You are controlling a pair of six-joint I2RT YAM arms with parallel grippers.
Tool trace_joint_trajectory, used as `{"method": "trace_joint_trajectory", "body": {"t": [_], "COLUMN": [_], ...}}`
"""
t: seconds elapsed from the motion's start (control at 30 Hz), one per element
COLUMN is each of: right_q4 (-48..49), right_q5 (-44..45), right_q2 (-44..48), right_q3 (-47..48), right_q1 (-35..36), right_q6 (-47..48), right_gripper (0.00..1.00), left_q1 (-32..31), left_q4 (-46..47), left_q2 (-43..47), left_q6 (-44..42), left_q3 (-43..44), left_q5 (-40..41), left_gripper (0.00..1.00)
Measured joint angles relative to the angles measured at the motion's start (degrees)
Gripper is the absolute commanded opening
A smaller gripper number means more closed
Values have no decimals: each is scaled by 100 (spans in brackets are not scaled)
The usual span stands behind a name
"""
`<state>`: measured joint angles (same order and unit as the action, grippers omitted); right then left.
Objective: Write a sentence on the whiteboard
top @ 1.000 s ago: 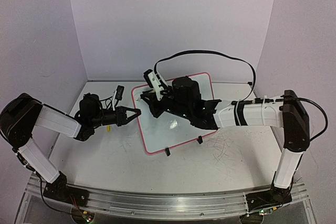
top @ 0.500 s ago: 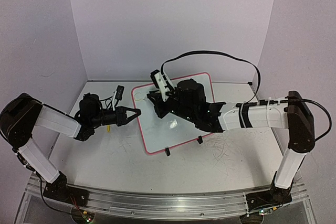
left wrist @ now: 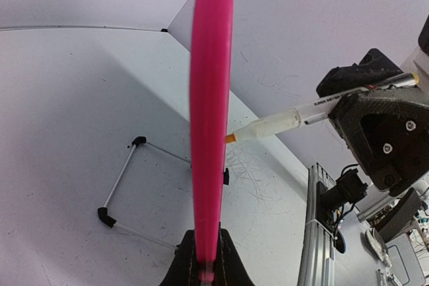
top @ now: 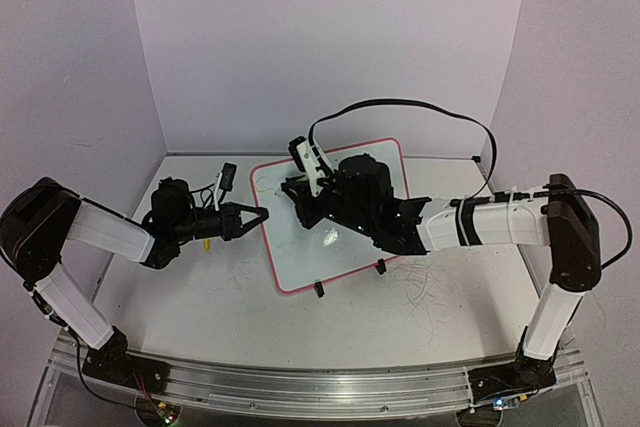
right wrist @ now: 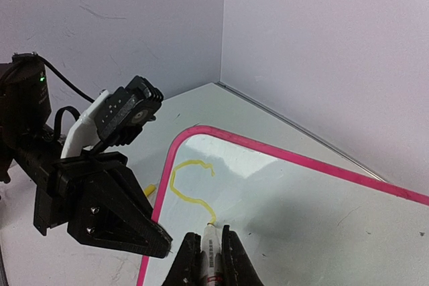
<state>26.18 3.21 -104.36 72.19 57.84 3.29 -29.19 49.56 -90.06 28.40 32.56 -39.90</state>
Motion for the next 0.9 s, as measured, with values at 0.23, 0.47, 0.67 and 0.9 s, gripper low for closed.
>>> {"method": "trace_joint_trajectory", "body": {"t": [0.23, 0.47, 0.67, 0.9], "right_q4": [15, -13, -26, -37], "right_q5": [-34, -97, -117, -163], "right_q2": [4, 4, 3, -52], "right_q3": [-27, -27, -27, 8], "right_q1": [0, 7, 14, 53], "right_q6": [-57, -110, -161, -193], "right_gripper": [0, 0, 0, 0], "left_q1": [0, 0, 0, 0], "left_q4": [-1, 0, 0, 0], "left_q2": [0, 0, 0, 0], "left_q6": [0, -1, -2, -4], "left_q3": [0, 0, 0, 0], "left_q5": [-2, -7, -12, -13], "left_gripper": [0, 0, 0, 0]}}
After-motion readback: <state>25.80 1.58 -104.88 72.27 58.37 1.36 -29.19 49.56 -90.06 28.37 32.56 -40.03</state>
